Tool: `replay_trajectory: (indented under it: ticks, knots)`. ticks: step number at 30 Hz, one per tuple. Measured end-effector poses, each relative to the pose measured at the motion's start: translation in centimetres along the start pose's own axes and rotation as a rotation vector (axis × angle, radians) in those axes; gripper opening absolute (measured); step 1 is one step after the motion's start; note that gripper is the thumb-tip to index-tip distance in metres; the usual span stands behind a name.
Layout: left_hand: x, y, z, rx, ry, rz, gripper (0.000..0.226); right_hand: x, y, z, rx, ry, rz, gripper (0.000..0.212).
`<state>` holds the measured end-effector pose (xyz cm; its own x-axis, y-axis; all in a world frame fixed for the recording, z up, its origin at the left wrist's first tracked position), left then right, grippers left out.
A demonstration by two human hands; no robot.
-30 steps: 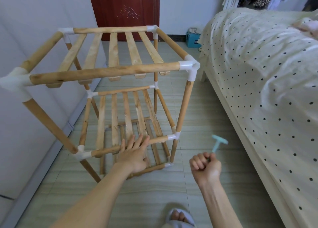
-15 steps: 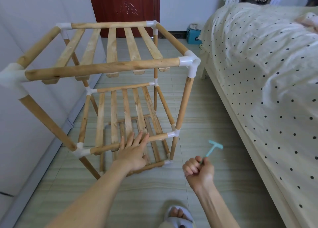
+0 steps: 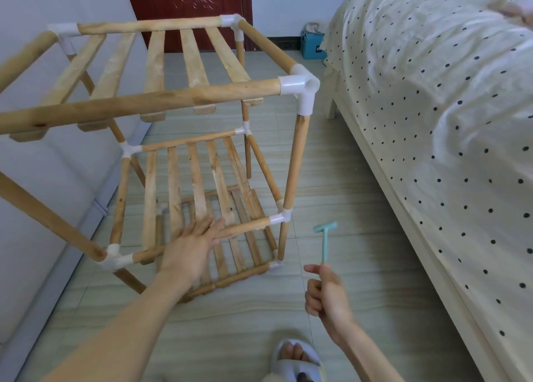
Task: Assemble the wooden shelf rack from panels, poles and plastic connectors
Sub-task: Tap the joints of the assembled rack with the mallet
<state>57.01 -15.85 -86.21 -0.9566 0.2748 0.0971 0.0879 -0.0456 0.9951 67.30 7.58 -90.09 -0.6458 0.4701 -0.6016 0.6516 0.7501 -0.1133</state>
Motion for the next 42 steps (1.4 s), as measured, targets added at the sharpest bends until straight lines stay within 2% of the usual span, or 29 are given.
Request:
replay_trajectory:
  ticks: [2,6,10,12,15,16,18,20,21,22,24,25,26,28,29,32,35,36,39,42]
  knots:
    - [0.4,-0.2,1.0,0.060,0.025,0.007,0.052,0.3,-0.5,-0.4,-0.087,0.070,0.022,0.029]
    - [2.3,-0.7,4.5,0.067,0.080,0.057,0.053,2.1,-1.5,-2.0,-0.041,0.239,0.164,0.025]
    - [4.3,-1.7,7.2,0.009,0.038,0.132,0.053,4.2,-2.5,-3.3,-0.180,0.379,0.180,0.027]
    - [5.2,-2.1,7.5,-0.022,-0.033,0.140,0.052,5.5,-2.7,-4.9,-0.011,0.442,0.298,0.027]
    - [5.8,-2.6,8.1,-0.108,-0.066,0.134,0.054,8.0,-3.5,-7.4,0.493,0.386,0.552,0.030]
    - [6.0,-2.7,8.3,-0.139,-0.054,0.136,0.053,8.7,-4.4,-7.5,0.583,0.362,0.596,0.031]
    - [6.2,-2.8,8.5,-0.183,-0.034,0.129,0.053,9.8,-6.9,-6.2,0.506,0.309,0.537,0.032]
    - [6.3,-2.9,8.4,-0.226,-0.019,0.103,0.053,10.1,-9.3,-4.5,0.217,0.267,0.296,0.033]
    - [6.4,-2.9,8.2,-0.247,-0.013,0.079,0.052,10.3,-9.9,-4.1,0.148,0.271,0.242,0.034]
    - [6.5,-2.9,8.1,-0.266,-0.006,0.059,0.052,10.9,-10.0,-4.1,0.143,0.276,0.292,0.034]
    - [6.6,-3.0,8.1,-0.285,0.010,0.038,0.052,11.1,-9.7,-4.6,0.326,0.287,0.492,0.033]
    - [6.7,-3.0,8.2,-0.287,0.013,0.038,0.051,11.2,-9.7,-4.5,0.345,0.325,0.537,0.032]
    - [6.7,-3.0,8.3,-0.287,0.017,0.042,0.051,11.0,-10.1,-4.4,0.257,0.363,0.518,0.031]
    - [6.6,-2.9,8.3,-0.291,0.026,0.039,0.051,10.2,-10.9,-3.6,0.079,0.362,0.342,0.030]
    - [6.6,-2.8,8.3,-0.303,0.030,0.031,0.051,10.2,-10.9,-3.5,0.101,0.322,0.361,0.031]
    - [6.7,-2.9,8.3,-0.330,0.034,0.016,0.051,10.7,-10.2,-3.7,0.251,0.341,0.574,0.031]
    - [6.9,-2.9,8.3,-0.329,0.041,0.019,0.051,10.0,-10.8,-3.6,0.116,0.321,0.348,0.030]
    - [6.9,-2.9,8.3,-0.341,0.047,0.015,0.050,10.1,-10.7,-3.5,0.119,0.281,0.357,0.030]
    - [6.9,-2.8,8.2,-0.375,0.062,0.005,0.050,11.2,-9.8,-4.3,0.196,0.277,0.560,0.029]
    - [7.1,-2.9,8.3,-0.365,0.068,0.007,0.050,10.6,-10.5,-4.6,0.024,0.324,0.415,0.029]
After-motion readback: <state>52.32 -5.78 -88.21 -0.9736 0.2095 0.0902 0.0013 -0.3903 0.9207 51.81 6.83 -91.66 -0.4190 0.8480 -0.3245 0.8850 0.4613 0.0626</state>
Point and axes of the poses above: each hand's wrist, its own x-axis towards the middle knuckle, its own y-axis out of the back of the hand, z = x × y, the point moved 1 cm from there along x, towards the middle knuckle, and after that the axes turned 15 degrees about z, right-handed, at the moved point
